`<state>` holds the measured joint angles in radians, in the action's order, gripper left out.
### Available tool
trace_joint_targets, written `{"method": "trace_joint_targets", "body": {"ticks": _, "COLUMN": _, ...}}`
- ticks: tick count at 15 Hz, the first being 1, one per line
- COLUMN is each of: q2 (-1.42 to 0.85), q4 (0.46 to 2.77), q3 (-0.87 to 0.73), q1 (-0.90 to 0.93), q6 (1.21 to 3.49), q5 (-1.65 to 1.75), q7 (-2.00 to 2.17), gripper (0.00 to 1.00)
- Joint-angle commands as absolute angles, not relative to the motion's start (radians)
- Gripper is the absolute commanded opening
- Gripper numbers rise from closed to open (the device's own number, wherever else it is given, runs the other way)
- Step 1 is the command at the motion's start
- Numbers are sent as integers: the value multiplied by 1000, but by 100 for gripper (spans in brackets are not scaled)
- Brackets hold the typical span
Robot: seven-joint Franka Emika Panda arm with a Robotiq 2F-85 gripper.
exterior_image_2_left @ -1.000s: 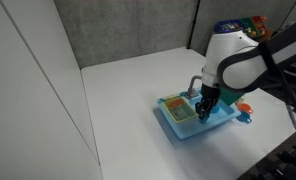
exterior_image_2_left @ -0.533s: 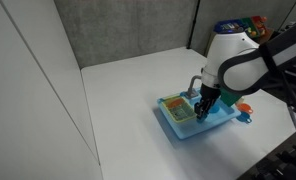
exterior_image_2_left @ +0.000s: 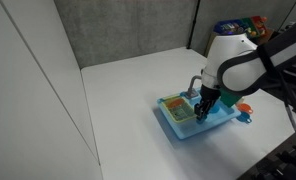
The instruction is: Put the blue cup on the counter then put the orange mug on the blue plate
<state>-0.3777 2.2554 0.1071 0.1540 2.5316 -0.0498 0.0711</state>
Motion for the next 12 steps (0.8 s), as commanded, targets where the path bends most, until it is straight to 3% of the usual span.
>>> {"method": "trace_joint_targets", "body": {"ticks": 1, "q2": -385, "q4": 2256, "q3": 123, "q1": 135, "q6": 2555, "q5": -69, "q7": 41, "gripper": 19}}
{"method": "trace_joint_targets", "body": {"ticks": 9, "q2": -410, "q4": 2249, "q3": 125, "q1": 133, "q6": 2575, "q5": -70, "q7": 40, "gripper": 21}}
{"method": "trace_joint_targets", "body": {"ticks": 10, "q2": -410, "q4": 2249, "q3": 125, "q1": 133, "q6": 2576, "q5": -69, "q7": 40, "gripper": 50}}
{"method": "trace_joint_targets", "body": {"ticks": 12, "q2": -410, "q4": 2250, "q3": 126, "q1": 133, "q6": 2577, "q5": -70, "q7": 40, "gripper": 51}}
